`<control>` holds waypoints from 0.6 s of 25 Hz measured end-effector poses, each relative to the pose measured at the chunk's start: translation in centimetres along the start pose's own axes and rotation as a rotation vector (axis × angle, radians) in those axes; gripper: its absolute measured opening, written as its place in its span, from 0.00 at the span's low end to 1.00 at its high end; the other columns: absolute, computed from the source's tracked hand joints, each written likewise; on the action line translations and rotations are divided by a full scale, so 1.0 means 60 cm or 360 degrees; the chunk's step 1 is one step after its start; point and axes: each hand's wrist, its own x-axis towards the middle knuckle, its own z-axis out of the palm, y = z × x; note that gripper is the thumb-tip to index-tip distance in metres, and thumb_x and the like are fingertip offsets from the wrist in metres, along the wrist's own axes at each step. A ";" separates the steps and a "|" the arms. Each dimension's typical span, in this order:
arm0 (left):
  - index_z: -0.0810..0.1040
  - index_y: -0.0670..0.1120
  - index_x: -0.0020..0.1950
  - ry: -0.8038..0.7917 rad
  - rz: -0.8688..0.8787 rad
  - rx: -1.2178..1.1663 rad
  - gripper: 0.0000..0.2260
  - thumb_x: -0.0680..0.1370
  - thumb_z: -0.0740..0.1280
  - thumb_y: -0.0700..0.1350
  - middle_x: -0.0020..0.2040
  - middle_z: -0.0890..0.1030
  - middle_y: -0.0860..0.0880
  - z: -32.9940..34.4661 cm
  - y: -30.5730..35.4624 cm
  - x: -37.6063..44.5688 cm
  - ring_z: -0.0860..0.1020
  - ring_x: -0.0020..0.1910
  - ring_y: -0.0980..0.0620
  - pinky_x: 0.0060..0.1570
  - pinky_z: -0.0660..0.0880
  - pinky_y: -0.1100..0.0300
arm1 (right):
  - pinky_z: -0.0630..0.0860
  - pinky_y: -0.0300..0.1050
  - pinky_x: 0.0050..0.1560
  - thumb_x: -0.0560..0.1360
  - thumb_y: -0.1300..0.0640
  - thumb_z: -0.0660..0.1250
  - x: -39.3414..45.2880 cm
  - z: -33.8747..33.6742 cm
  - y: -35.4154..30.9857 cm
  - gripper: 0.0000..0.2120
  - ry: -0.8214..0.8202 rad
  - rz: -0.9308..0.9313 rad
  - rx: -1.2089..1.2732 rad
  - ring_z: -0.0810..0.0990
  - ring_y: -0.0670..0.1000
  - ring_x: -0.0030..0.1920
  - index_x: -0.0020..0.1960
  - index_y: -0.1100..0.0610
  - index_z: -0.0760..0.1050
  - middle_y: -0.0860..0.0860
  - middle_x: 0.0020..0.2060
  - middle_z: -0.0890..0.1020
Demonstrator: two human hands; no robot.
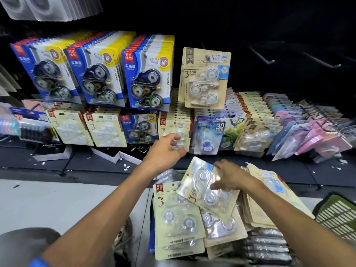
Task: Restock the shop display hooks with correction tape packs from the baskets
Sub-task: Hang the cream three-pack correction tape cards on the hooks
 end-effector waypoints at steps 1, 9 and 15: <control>0.75 0.53 0.70 -0.0009 -0.0006 0.0017 0.21 0.78 0.72 0.53 0.63 0.79 0.51 0.002 -0.001 0.000 0.79 0.60 0.49 0.64 0.74 0.51 | 0.73 0.44 0.54 0.68 0.47 0.79 0.001 -0.005 0.006 0.32 0.0060 0.0020 0.0119 0.76 0.56 0.62 0.67 0.56 0.72 0.54 0.62 0.76; 0.68 0.46 0.76 -0.0081 -0.0458 -0.0897 0.37 0.71 0.79 0.48 0.63 0.81 0.49 0.007 0.024 -0.016 0.82 0.58 0.48 0.55 0.80 0.53 | 0.82 0.54 0.52 0.77 0.65 0.69 -0.048 -0.070 -0.033 0.11 0.0342 -0.0081 0.2426 0.86 0.54 0.46 0.58 0.57 0.75 0.56 0.53 0.86; 0.82 0.41 0.59 -0.0034 -0.0530 -0.1075 0.17 0.71 0.77 0.34 0.50 0.87 0.43 0.005 -0.013 -0.043 0.87 0.44 0.47 0.42 0.83 0.55 | 0.80 0.50 0.44 0.82 0.50 0.65 -0.070 0.007 -0.095 0.08 0.0234 0.0217 0.2380 0.83 0.51 0.39 0.54 0.54 0.77 0.52 0.44 0.85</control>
